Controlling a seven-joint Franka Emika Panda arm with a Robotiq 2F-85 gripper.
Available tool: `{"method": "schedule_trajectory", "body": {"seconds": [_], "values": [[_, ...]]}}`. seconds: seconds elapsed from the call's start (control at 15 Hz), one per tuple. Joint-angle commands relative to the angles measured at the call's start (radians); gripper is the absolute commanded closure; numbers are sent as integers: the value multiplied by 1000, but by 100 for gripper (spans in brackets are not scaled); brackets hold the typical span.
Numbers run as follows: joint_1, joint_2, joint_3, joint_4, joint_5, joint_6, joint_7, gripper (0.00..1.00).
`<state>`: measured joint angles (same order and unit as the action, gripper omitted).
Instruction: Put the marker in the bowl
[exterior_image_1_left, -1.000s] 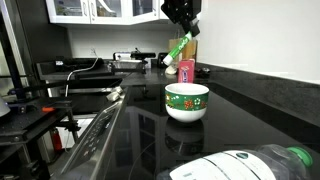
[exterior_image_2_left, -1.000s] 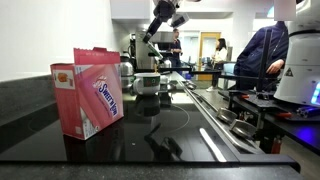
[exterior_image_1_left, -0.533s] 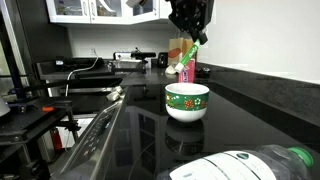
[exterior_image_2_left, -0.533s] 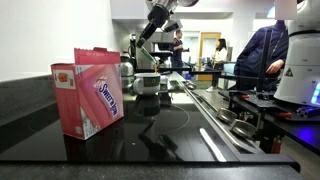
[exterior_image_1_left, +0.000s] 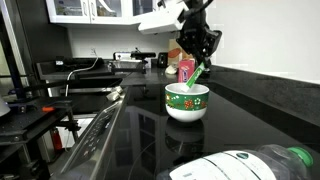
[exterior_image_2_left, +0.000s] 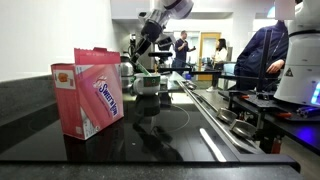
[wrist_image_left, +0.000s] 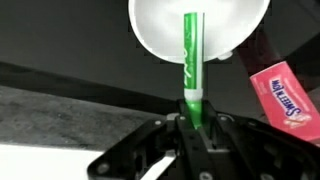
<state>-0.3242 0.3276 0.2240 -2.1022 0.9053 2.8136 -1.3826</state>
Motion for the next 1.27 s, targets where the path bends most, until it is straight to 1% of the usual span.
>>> {"method": "schedule_trajectory", "body": {"seconds": [0.0, 0.07, 0.2, 0.27, 0.33, 0.47, 0.53, 0.6, 0.67, 0.73, 0.8, 0.93, 1.07, 1.2], "values": [[8, 40, 11, 21, 2, 34, -34, 54], [28, 37, -7, 10, -27, 32, 19, 48], [87, 11, -63, -30, -117, 60, 167, 32], [133, -9, -114, -57, -202, 71, 280, 26], [175, -24, -165, -75, -282, 76, 385, 17], [304, -58, -333, -114, -461, 38, 599, 4], [371, -72, -424, -125, -565, -4, 704, 0], [432, -77, -506, -124, -663, -38, 808, 0], [483, -81, -574, -111, -765, -93, 915, 0], [500, -94, -593, -94, -848, -157, 1002, 0], [414, -112, -505, -79, -952, -207, 1096, 0], [399, -144, -451, -51, -996, -309, 1178, 0], [381, -166, -394, -21, -984, -399, 1245, 0], [372, -178, -363, 4, -981, -467, 1329, 0]]}}
